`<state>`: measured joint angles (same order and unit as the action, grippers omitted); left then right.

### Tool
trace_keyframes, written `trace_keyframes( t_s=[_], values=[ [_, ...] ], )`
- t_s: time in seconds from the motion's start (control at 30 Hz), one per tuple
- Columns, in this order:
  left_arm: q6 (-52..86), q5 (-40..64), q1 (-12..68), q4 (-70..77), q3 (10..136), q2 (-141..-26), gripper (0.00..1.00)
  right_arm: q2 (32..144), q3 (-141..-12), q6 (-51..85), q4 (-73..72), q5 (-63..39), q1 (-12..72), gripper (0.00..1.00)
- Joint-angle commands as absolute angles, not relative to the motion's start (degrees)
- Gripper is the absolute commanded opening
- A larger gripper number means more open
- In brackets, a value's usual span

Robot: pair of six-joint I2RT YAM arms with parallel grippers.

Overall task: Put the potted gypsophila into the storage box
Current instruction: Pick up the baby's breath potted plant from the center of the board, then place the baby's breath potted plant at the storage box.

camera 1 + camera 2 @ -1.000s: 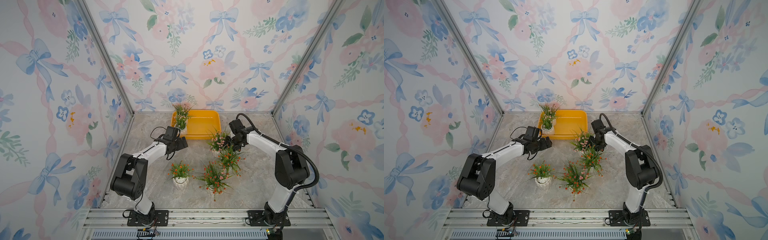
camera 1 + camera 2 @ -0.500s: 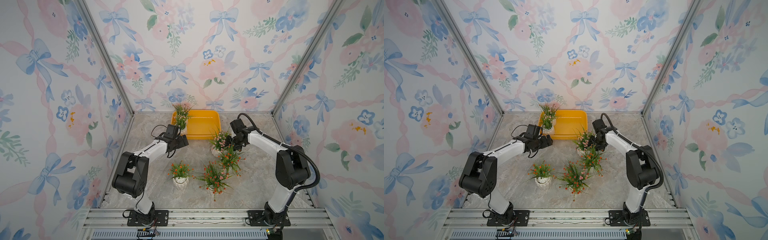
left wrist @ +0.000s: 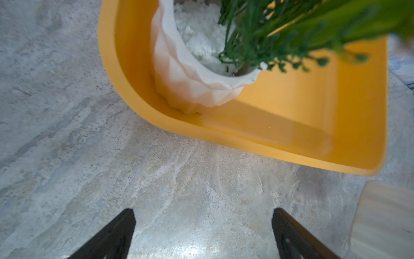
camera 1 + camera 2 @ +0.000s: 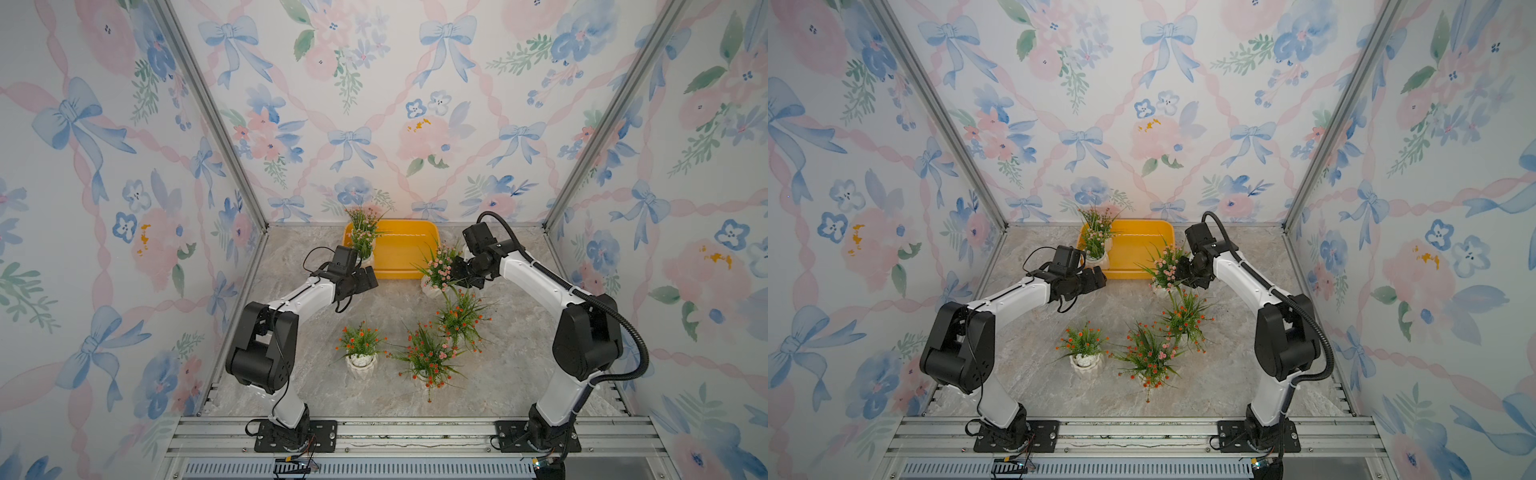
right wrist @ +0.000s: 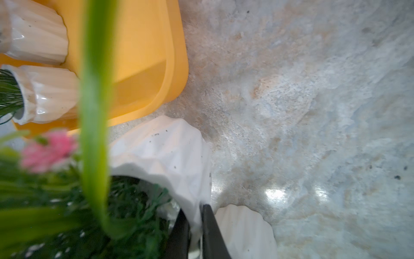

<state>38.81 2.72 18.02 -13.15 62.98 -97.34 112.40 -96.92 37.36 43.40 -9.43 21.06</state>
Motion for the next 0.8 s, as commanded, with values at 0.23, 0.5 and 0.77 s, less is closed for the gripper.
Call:
trace_keyframes(
  t_s=[0.23,0.5,0.77],
  values=[
    [36.85,-1.23,18.34,-13.01,64.31,-95.60,0.98,115.59,-111.48,36.30,43.86,-11.57,20.76,0.08],
    [35.99,-5.57,18.26,-12.90,62.13,-90.59,0.98,124.59,-123.79,36.70,43.92,-12.82,21.90,0.08],
    [36.32,-10.86,17.82,-12.74,59.13,-84.77,0.98,132.01,-131.97,37.81,43.42,-13.54,22.75,0.09]
  ],
)
